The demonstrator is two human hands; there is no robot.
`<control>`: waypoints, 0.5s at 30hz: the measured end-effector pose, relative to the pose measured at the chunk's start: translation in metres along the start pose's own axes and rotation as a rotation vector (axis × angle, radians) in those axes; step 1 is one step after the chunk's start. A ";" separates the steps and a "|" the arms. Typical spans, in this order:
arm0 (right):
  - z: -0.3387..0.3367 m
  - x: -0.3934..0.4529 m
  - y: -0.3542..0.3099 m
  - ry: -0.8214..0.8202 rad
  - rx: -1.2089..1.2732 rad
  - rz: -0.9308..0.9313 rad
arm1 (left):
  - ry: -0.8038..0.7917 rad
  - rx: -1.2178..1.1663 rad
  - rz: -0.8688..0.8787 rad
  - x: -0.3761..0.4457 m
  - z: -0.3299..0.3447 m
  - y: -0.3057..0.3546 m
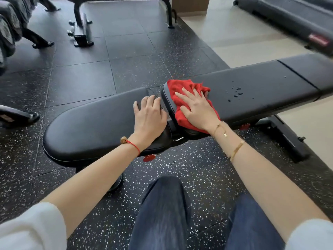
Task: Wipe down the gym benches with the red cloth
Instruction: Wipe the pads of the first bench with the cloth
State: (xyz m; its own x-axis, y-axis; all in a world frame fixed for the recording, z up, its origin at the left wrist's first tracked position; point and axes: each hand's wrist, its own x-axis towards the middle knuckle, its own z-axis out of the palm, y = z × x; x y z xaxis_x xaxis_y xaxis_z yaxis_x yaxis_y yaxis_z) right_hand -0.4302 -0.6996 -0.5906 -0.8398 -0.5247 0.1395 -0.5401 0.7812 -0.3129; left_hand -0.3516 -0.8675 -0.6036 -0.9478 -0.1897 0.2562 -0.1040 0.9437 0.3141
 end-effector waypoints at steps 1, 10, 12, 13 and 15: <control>-0.002 -0.003 0.006 -0.012 0.023 -0.023 | 0.004 0.010 -0.004 0.001 0.001 0.000; -0.019 0.049 0.037 -0.069 -0.015 -0.013 | 0.099 -0.016 -0.026 -0.001 0.000 0.003; -0.017 0.044 0.034 -0.080 -0.009 -0.087 | 0.117 -0.034 -0.030 -0.002 -0.002 0.005; -0.015 0.039 0.034 -0.080 -0.009 -0.134 | 0.130 -0.041 -0.031 -0.003 -0.003 0.006; -0.015 0.024 0.039 -0.086 -0.006 -0.227 | 0.154 -0.024 -0.042 -0.004 -0.005 0.006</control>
State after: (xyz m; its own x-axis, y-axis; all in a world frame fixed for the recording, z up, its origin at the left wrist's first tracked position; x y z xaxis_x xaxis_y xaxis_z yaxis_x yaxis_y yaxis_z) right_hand -0.4722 -0.6767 -0.5849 -0.6892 -0.7138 0.1249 -0.7150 0.6418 -0.2773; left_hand -0.3469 -0.8623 -0.5980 -0.8851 -0.2699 0.3792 -0.1333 0.9275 0.3492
